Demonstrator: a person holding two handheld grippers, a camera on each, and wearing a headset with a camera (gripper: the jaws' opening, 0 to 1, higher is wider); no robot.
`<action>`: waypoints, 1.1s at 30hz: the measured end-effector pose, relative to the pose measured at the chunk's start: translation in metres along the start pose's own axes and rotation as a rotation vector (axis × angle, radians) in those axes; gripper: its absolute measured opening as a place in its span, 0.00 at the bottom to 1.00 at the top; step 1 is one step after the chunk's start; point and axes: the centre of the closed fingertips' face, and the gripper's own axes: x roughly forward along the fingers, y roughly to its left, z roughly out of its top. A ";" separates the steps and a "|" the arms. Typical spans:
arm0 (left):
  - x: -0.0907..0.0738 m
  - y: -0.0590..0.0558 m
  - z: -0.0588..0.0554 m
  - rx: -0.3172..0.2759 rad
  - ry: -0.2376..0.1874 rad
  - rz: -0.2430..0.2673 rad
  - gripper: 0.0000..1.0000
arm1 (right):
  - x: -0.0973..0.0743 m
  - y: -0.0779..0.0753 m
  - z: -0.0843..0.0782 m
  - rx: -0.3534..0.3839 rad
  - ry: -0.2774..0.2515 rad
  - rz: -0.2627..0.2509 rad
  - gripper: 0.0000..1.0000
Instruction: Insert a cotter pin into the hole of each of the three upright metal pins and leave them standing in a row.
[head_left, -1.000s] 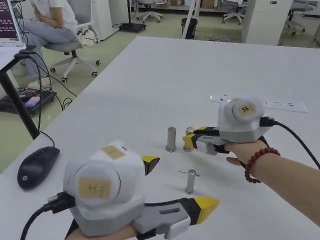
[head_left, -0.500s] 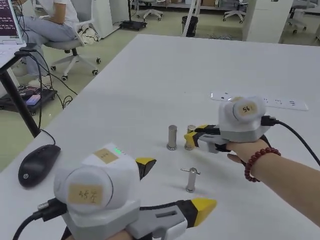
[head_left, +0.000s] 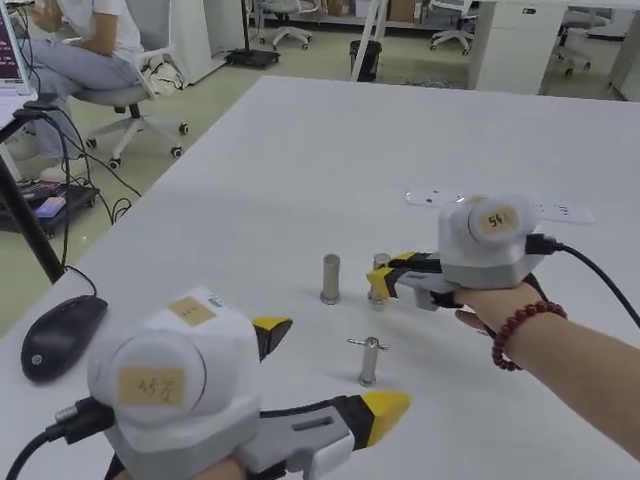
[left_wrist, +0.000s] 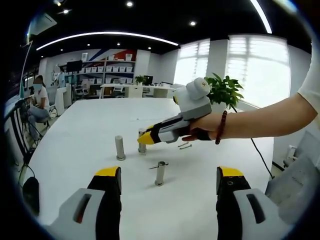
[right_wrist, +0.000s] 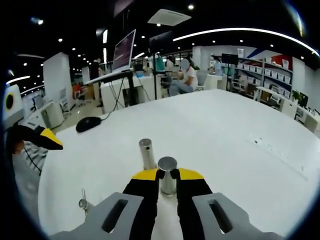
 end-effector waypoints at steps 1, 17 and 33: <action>-0.001 0.000 0.000 -0.001 0.002 0.001 0.77 | -0.004 0.000 -0.001 0.002 0.002 -0.004 0.13; -0.007 -0.007 0.000 0.003 0.002 -0.003 0.76 | -0.048 0.000 -0.025 0.038 0.006 -0.054 0.13; -0.009 -0.013 -0.005 0.008 0.011 -0.012 0.74 | -0.080 0.009 -0.058 0.063 0.040 -0.088 0.13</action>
